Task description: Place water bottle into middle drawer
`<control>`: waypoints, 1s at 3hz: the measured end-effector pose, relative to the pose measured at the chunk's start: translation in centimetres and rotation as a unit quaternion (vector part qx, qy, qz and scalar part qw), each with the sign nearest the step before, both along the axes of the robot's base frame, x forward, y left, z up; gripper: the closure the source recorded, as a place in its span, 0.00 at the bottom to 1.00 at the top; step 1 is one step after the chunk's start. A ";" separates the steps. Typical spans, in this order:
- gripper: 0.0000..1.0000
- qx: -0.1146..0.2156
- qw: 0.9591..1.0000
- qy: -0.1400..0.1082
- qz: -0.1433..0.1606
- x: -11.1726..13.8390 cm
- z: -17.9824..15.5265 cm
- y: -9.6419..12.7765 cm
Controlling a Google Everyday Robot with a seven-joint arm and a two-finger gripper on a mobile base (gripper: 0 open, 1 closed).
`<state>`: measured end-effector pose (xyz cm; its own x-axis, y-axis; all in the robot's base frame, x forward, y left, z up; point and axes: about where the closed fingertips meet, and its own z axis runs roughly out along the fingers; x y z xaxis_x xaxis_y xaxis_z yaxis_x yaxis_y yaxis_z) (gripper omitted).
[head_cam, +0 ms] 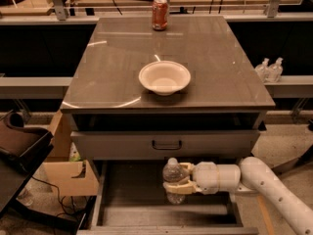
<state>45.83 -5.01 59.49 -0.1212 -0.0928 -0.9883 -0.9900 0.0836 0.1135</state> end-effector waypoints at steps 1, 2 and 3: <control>1.00 0.022 0.999 0.004 0.042 -0.3 -2.1 2.4; 1.00 0.032 0.998 -0.006 0.059 -0.6 -2.9 3.3; 1.00 0.048 0.997 -0.039 0.051 -1.1 -3.2 4.4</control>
Offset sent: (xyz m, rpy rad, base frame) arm -0.0094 0.0382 -0.0384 0.0836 -0.0388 0.1432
